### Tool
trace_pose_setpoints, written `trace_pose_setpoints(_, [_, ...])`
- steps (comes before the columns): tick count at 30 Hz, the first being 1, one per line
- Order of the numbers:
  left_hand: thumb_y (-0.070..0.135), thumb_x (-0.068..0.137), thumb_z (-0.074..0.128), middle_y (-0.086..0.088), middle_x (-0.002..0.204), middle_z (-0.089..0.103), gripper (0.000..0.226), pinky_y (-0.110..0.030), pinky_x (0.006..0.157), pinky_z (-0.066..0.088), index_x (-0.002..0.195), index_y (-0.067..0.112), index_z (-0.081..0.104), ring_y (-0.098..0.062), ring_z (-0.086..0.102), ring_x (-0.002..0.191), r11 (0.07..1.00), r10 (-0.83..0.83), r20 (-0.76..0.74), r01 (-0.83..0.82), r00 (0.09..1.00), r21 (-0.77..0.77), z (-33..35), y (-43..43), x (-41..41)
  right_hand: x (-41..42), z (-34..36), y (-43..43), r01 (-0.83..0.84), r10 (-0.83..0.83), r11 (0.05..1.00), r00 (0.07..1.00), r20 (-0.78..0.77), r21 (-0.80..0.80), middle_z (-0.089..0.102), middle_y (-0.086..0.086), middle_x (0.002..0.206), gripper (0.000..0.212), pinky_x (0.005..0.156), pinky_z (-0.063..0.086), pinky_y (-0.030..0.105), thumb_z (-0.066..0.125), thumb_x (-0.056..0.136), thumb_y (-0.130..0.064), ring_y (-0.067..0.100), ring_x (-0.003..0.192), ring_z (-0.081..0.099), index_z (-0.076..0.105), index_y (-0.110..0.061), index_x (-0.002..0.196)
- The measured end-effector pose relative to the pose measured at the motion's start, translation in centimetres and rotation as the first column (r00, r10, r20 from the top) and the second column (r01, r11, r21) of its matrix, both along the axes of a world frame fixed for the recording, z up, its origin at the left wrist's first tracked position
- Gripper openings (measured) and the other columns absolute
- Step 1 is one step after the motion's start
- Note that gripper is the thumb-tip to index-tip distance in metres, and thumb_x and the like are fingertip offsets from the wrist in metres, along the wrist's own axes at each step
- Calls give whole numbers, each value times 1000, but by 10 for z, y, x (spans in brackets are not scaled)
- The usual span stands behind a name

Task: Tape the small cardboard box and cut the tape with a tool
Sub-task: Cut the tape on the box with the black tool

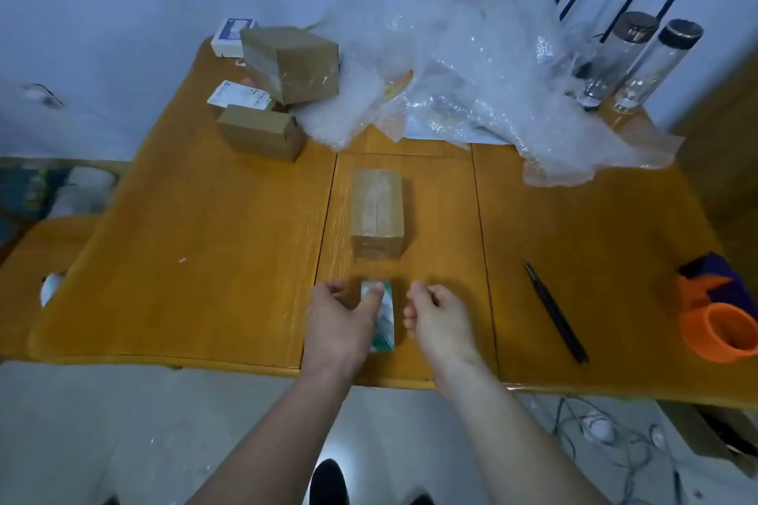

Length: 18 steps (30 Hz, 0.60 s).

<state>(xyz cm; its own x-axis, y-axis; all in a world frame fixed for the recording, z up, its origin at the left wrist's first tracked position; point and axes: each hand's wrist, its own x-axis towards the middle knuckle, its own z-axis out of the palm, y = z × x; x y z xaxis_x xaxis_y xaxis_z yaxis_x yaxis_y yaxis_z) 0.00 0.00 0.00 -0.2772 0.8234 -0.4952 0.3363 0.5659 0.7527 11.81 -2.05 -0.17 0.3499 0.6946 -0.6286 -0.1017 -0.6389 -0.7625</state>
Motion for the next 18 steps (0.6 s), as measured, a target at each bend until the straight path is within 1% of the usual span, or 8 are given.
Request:
trace_pose_setpoints(2, [55, 82, 76, -3, 127, 64, 73, -40, 89, 62, 139, 24, 44, -25, 67, 110, 998, -48, 16, 48, 999, -37, -2, 3, 3, 2, -5, 1, 5, -5, 1000, 1000, 6, -4, 69, 2, 97, 27, 84, 57, 31, 51, 104, -37, 13, 89, 65, 64, -19, 120])
trace_pose_setpoints(5, [53, 81, 79, 1, 115, 62, 81, -45, 93, 61, 145, 24, 39, -22, 65, 100, 995, -52, 67, 57, 996, -76, -3, 6, 6, 6, -12, 0, 11, -11, 1000, 1000, 11, 3, 69, 0, 99, 30, 79, 56, 27, 52, 104, -37, 11, 90, 65, 63, -20, 125])
trace_pose_setpoints(7, [49, 85, 77, 3, 108, 59, 77, -45, 94, 60, 147, 23, 39, -20, 62, 96, 994, -36, 90, 45, 995, -101, -5, 8, 10, 9, -15, 0, 8, -8, 1000, 999, 34, 4, 69, -1, 98, 27, 72, 53, 24, 53, 104, -36, 10, 87, 64, 64, -20, 123])
trace_pose_setpoints(10, [42, 96, 66, 9, 92, 57, 58, -41, 89, 59, 145, 22, 44, -14, 60, 82, 991, 6, 134, 12, 991, -133, -6, 9, 14, 15, -14, -1, -15, 14, 1000, 998, 57, 21, 69, 0, 97, 22, 67, 51, 22, 54, 103, -32, 10, 82, 62, 65, -20, 117])
trace_pose_setpoints(12, [40, 100, 61, 9, 93, 59, 49, -37, 81, 56, 143, 22, 47, -10, 58, 76, 990, 36, 182, -9, 983, -144, -5, 8, 15, 26, -16, -1, -70, 67, 997, 989, 129, 20, 69, -2, 107, 22, 75, 53, 24, 55, 103, -33, 12, 92, 64, 64, -23, 120])
trace_pose_setpoints(13, [39, 100, 60, 6, 99, 61, 48, -37, 80, 54, 143, 22, 48, -11, 59, 78, 989, 44, 196, -15, 980, -148, -5, 8, 16, 37, -20, 0, -116, 110, 993, 969, 221, 13, 67, -4, 115, 25, 81, 52, 26, 55, 102, -34, 13, 100, 63, 63, -25, 125])
trace_pose_setpoints(15, [37, 100, 60, 2, 109, 61, 47, -38, 82, 54, 143, 22, 49, -19, 61, 89, 988, 41, 204, -9, 978, -155, -3, 10, 16, 67, -26, 1, -176, 177, 983, 862, 475, -47, 61, -3, 128, 33, 89, 52, 30, 56, 102, -33, 17, 114, 60, 58, -25, 133])
trace_pose_setpoints(18, [35, 101, 60, -2, 112, 60, 47, -39, 82, 55, 144, 20, 49, -23, 61, 96, 987, 51, 222, -15, 974, -159, -2, 13, 16, 112, -33, -4, -98, 232, 971, 614, 755, -219, 52, 12, 142, 42, 101, 49, 49, 54, 101, -30, 32, 127, 51, 51, -16, 141])
